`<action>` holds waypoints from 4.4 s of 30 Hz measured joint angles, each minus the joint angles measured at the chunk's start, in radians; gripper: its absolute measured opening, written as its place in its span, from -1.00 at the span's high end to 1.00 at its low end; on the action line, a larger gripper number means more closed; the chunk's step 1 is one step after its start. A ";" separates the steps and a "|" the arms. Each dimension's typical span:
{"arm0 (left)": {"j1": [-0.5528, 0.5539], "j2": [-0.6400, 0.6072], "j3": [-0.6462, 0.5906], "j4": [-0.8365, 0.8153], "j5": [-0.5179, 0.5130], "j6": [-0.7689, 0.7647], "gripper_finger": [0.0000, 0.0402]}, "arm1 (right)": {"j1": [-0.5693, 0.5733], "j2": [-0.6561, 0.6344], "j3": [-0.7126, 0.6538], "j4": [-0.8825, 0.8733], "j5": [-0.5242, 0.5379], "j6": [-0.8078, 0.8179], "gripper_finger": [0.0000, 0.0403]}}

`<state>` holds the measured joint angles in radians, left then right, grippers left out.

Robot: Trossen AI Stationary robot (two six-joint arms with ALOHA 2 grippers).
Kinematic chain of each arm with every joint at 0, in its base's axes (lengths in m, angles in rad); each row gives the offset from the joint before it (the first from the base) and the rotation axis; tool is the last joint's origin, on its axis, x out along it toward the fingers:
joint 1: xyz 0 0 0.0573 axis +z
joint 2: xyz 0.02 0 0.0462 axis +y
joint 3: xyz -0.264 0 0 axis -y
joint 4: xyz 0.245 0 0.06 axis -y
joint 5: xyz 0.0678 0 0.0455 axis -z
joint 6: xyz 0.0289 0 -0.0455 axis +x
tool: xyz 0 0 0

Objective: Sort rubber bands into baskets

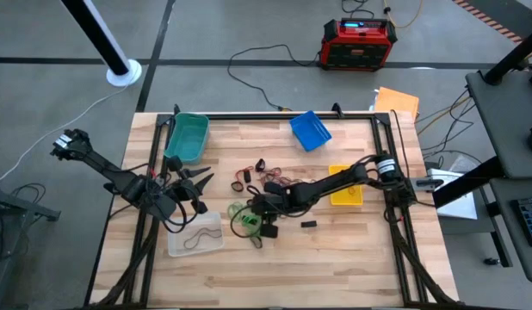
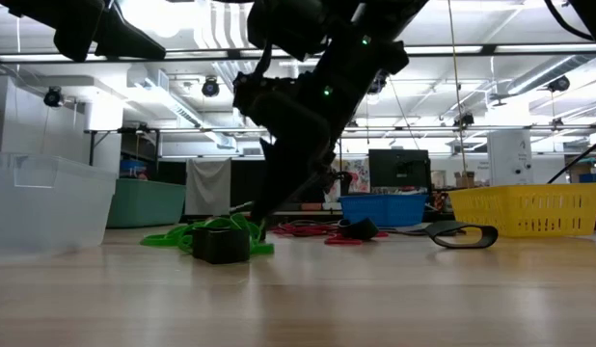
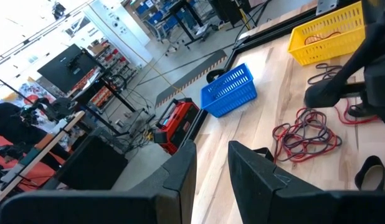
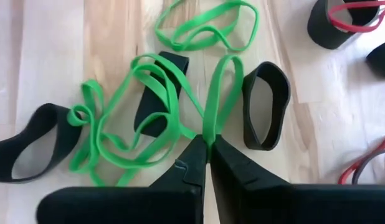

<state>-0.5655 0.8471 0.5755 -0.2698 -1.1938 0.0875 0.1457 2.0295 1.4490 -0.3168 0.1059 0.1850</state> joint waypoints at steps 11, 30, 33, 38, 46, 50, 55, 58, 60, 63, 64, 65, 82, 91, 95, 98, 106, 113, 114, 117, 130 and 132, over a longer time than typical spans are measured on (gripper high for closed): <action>0.000 0.000 0.000 0.000 0.000 0.000 0.61 | -0.006 -0.116 0.000 -0.102 0.107 -0.083 0.95; 0.000 0.002 -0.002 0.006 0.000 0.000 0.61 | -0.488 -0.318 0.000 -0.463 0.457 0.022 0.95; 0.000 0.002 -0.002 0.005 0.000 0.000 0.61 | -0.587 -0.314 0.000 -0.496 0.337 0.090 0.95; 0.000 0.002 -0.002 0.005 0.000 0.000 0.61 | -0.683 -0.310 -0.014 -0.501 0.172 0.159 0.89; 0.000 0.002 -0.002 0.007 0.000 -0.003 0.61 | -0.709 -0.310 -0.014 -0.501 0.129 0.154 0.48; 0.000 0.002 -0.002 0.007 0.000 -0.018 0.61 | -0.690 -0.320 -0.015 -0.501 0.122 0.165 0.29; 0.000 0.003 -0.002 0.037 0.010 -0.029 0.61 | -0.593 -0.376 -0.015 -0.500 0.122 0.131 0.19; 0.000 0.007 -0.002 0.054 0.093 -0.062 0.61 | -0.505 -0.422 -0.050 -0.436 0.127 0.068 0.18; 0.000 0.010 -0.002 0.057 0.179 -0.119 0.61 | -0.438 -0.460 -0.105 -0.340 0.126 0.018 0.18; 0.003 0.038 -0.002 0.062 0.293 -0.261 0.61 | -0.346 -0.519 -0.215 -0.190 0.118 -0.021 0.21; 0.004 0.054 -0.002 0.060 0.328 -0.307 0.61 | -0.318 -0.537 -0.255 -0.135 0.118 -0.027 0.21; 0.006 0.071 -0.002 0.062 0.355 -0.346 0.61 | -0.294 -0.557 -0.294 -0.087 0.119 -0.032 0.22; 0.332 0.492 0.242 -0.120 0.819 -0.288 0.61 | -0.196 -0.720 -0.589 0.221 0.121 -0.013 0.25; 0.451 0.660 0.277 -0.255 0.917 -0.088 0.61 | -0.193 -0.711 -0.595 0.208 0.050 -0.037 0.25; 0.496 0.704 0.281 -0.267 0.917 -0.045 0.61 | -0.193 -0.701 -0.595 0.211 0.050 -0.046 0.25; 0.518 0.724 0.280 -0.273 0.917 -0.020 0.61 | -0.193 -0.697 -0.595 0.221 0.050 -0.047 0.25; 0.572 0.784 0.280 -0.259 0.920 0.038 0.61 | -0.192 -0.697 -0.595 0.222 0.048 -0.052 0.25; 0.583 0.808 0.278 -0.272 0.916 0.040 0.61 | -0.192 -0.697 -0.595 0.222 0.048 -0.055 0.25; 0.583 0.808 0.278 -0.272 0.916 0.039 0.61 | -0.192 -0.697 -0.595 0.222 0.049 -0.056 0.25; 0.583 0.805 0.279 -0.270 0.916 0.036 0.61 | -0.192 -0.697 -0.595 0.222 0.049 -0.059 0.25; 0.582 0.796 0.280 -0.270 0.916 0.018 0.61 | -0.192 -0.696 -0.595 0.222 0.050 -0.055 0.25; 0.582 0.788 0.280 -0.272 0.916 0.016 0.61 | -0.192 -0.696 -0.595 0.222 0.050 -0.055 0.25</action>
<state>0.0164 1.6350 0.8558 -0.5414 -0.2779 0.1036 -0.0460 1.3331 0.8536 -0.0952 0.1562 0.1295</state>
